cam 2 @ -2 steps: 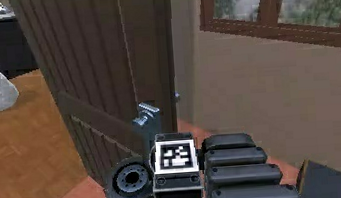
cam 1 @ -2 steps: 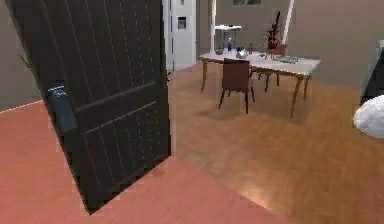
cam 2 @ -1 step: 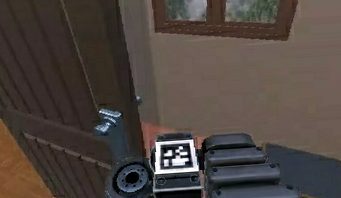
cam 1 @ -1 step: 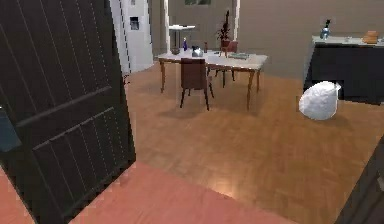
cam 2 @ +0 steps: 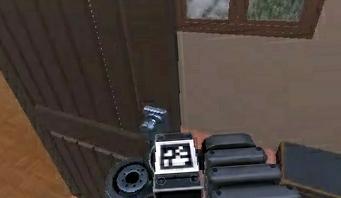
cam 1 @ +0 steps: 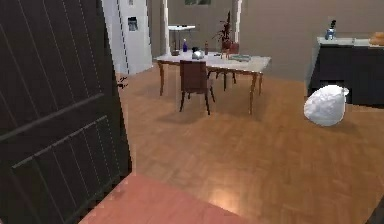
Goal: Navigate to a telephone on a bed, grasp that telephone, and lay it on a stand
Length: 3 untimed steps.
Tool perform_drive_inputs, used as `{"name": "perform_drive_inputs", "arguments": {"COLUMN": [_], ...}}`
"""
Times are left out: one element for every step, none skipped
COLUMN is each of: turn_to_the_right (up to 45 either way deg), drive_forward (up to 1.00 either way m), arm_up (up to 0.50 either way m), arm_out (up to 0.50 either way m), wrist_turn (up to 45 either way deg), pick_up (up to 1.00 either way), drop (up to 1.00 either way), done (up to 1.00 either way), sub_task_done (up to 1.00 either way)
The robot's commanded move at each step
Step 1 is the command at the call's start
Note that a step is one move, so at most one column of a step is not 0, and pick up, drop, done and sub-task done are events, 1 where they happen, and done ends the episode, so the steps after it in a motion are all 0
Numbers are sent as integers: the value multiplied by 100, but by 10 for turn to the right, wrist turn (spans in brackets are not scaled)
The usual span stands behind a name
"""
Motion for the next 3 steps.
{"name": "perform_drive_inputs", "arguments": {"turn_to_the_right": [-30,0,-30], "drive_forward": [0,100,0], "arm_up": [0,0,0], "arm_out": [0,0,0], "wrist_turn": [0,0,0], "pick_up": [0,0,0], "drop": [0,0,0], "done": [0,0,0], "sub_task_done": [0,0,0]}}
